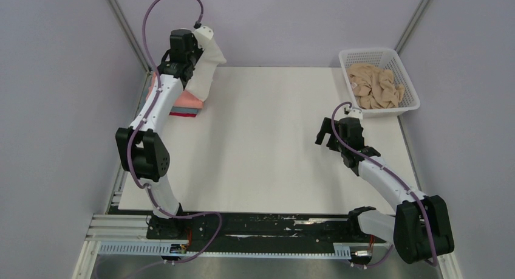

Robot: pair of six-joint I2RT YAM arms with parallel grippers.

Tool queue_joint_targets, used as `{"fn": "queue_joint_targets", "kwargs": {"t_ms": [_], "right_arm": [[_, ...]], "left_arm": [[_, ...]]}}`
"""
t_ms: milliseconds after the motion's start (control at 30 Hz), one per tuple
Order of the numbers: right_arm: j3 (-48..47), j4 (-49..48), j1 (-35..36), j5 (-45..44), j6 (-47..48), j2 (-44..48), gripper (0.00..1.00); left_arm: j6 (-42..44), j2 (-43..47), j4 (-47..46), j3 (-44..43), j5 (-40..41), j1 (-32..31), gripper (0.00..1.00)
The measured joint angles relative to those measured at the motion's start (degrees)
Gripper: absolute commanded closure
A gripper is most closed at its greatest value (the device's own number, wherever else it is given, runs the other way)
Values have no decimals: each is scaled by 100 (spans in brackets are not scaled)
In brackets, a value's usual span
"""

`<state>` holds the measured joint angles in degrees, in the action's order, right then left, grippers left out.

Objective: Fold and stack the t-shirts
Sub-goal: Put the neatly folded tshirt into the corner of the board with the left arm

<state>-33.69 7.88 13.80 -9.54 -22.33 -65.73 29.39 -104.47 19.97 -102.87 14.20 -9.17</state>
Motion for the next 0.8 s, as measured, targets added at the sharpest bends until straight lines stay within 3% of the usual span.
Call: {"fn": "queue_joint_targets", "kwargs": {"t_ms": [367, 700, 767, 800], "right_arm": [[-15, 7, 0, -146, -2, -280, 0], [-70, 63, 0, -356, -2, -566, 0], [-90, 98, 0, -376, -2, -603, 0], [-107, 116, 0, -389, -2, -625, 0]], "left_arm": [[-577, -199, 627, -232, -719, 660, 100], [-658, -2024, 1370, -1523, -1029, 1237, 100], [-691, -2326, 1478, -1751, -1073, 1338, 94], [-713, -2439, 1517, -1838, -1102, 1390, 79]]}}
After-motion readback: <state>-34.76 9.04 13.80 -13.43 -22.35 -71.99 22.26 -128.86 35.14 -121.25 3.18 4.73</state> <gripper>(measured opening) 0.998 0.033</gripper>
